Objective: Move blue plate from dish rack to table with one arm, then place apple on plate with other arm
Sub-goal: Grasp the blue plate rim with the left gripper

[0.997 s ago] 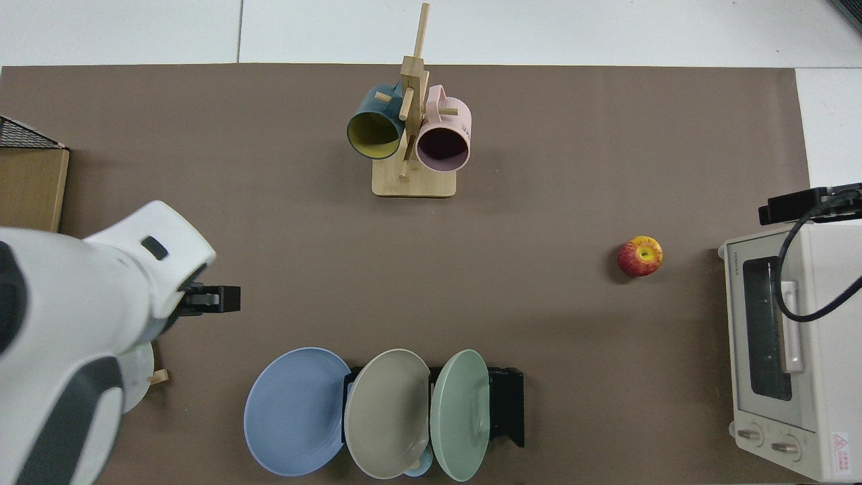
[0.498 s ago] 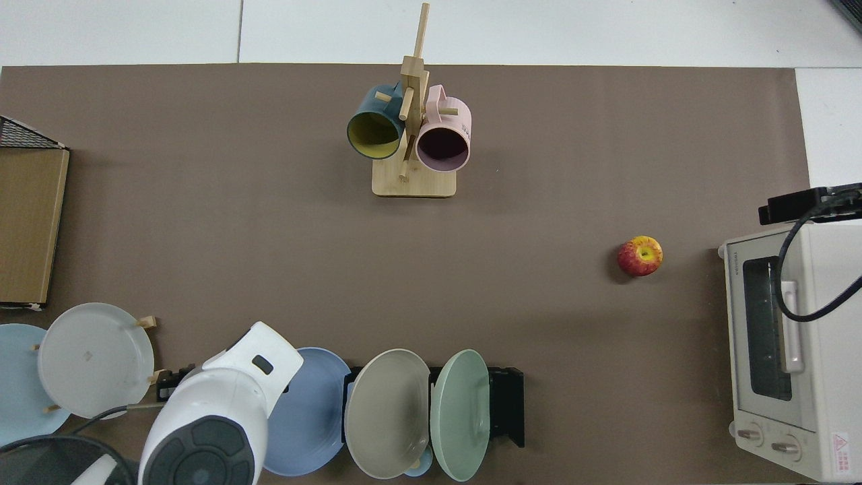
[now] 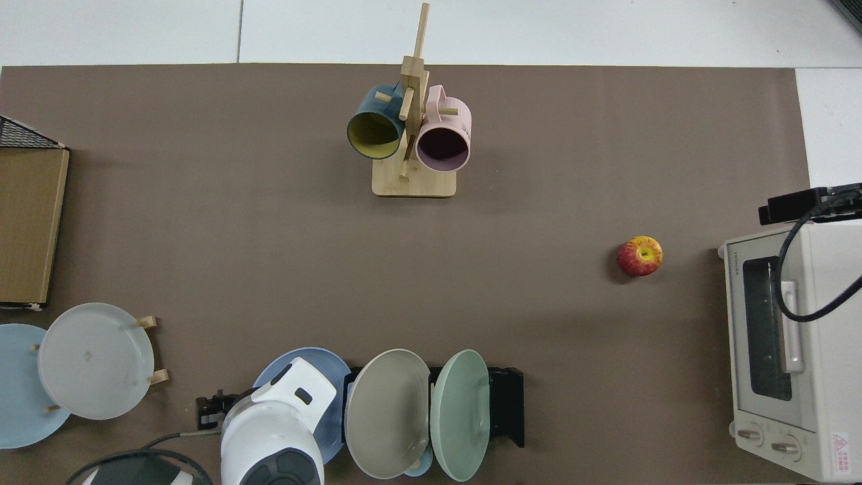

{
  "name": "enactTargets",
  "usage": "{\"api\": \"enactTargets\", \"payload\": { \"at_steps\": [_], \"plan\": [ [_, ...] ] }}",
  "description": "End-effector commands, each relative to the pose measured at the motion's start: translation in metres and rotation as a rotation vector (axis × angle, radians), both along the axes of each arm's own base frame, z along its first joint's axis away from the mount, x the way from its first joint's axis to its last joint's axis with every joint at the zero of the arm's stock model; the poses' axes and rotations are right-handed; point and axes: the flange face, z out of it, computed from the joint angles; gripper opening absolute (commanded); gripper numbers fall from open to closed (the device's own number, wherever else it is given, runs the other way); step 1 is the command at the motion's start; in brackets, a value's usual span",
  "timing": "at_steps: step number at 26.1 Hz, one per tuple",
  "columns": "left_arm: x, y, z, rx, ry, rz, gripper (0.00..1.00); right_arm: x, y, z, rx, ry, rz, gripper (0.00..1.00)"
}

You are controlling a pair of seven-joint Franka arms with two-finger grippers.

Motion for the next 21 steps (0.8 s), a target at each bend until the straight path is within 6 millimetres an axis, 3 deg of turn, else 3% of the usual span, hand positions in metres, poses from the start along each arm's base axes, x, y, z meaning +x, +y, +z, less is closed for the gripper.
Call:
{"api": "enactTargets", "payload": {
  "at_steps": [1,4,9,12,16,21],
  "plan": [
    [-0.006,0.002,-0.012,0.015,0.003,-0.022,0.85,0.001,0.001,0.003,0.0,0.007,-0.024,1.0],
    [-0.007,0.004,-0.015,0.022,0.031,-0.054,0.76,0.001,0.001,0.002,0.0,0.009,-0.022,1.0],
    [-0.007,0.006,-0.019,0.031,0.063,-0.074,0.23,0.001,0.001,0.003,0.0,0.006,-0.024,1.0],
    [-0.006,0.006,-0.019,0.026,0.066,-0.072,0.0,0.001,0.001,0.002,0.0,0.007,-0.024,1.0],
    [-0.003,0.006,-0.014,0.022,0.061,-0.064,0.0,0.001,0.001,0.003,0.0,0.007,-0.024,1.0],
    [-0.002,-0.007,0.01,0.077,0.043,-0.083,0.0,0.0,-0.008,0.002,-0.011,0.009,-0.039,1.0]
  ]
}}
